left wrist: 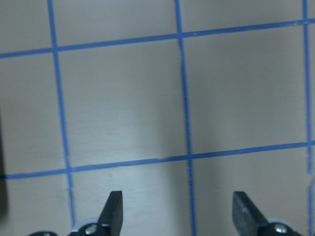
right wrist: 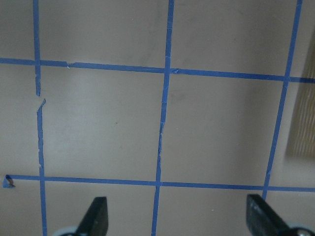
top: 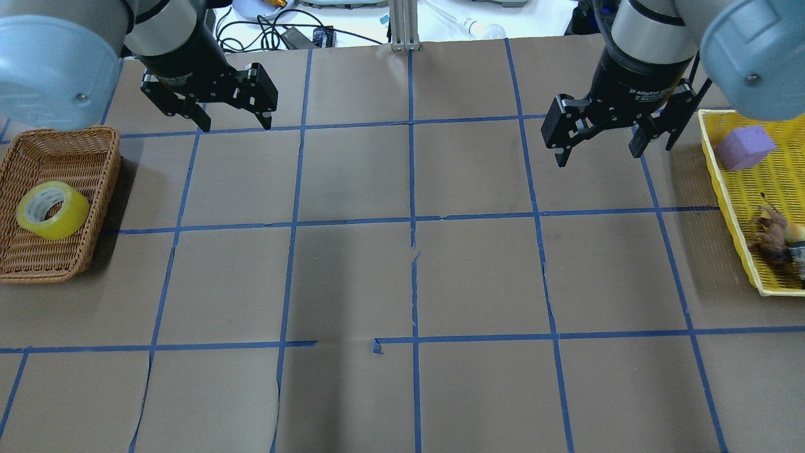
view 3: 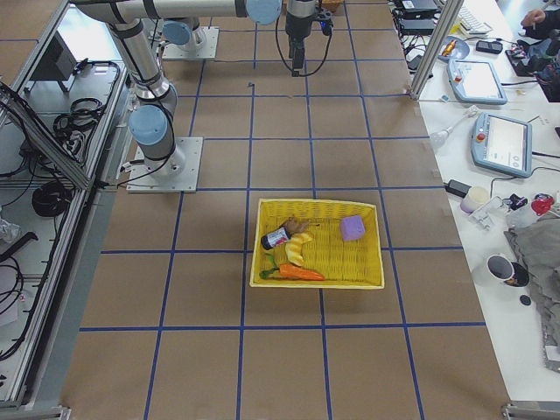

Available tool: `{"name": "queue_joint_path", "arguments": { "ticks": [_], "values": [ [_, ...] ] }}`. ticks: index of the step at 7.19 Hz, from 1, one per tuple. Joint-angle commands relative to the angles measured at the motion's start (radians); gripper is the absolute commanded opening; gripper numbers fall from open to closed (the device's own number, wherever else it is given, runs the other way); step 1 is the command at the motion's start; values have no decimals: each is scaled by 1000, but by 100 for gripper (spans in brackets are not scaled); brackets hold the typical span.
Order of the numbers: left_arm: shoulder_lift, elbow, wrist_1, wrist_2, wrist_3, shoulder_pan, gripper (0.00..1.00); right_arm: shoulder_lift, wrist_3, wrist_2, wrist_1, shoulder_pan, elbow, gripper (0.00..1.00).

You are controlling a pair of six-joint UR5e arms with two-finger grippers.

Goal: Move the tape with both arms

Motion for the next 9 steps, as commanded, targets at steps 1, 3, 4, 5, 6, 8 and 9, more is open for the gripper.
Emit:
{"name": "queue_joint_path", "arguments": {
  "ticks": [1,3,4,5,6,8,9],
  "values": [
    [88,-56,-92,7,-38,-6,100,0,0,0,0,0,0,100],
    [97,-19,-149,53,-29,25,100,0,0,-1,0,-1,0,100],
    [100,-17,-154,57,-29,26,100,0,0,-3,2,-1,0,100],
    [99,-19,-154,50,-29,28,100,0,-2,-6,3,-1,0,100],
    [99,-14,-154,50,-29,28,100,0,0,-4,3,0,0,100],
    [97,-10,-154,53,-3,34,100,0,0,-4,3,-1,0,100],
    [97,-7,-154,50,-3,32,100,0,0,-6,3,0,0,100]
  ]
}}
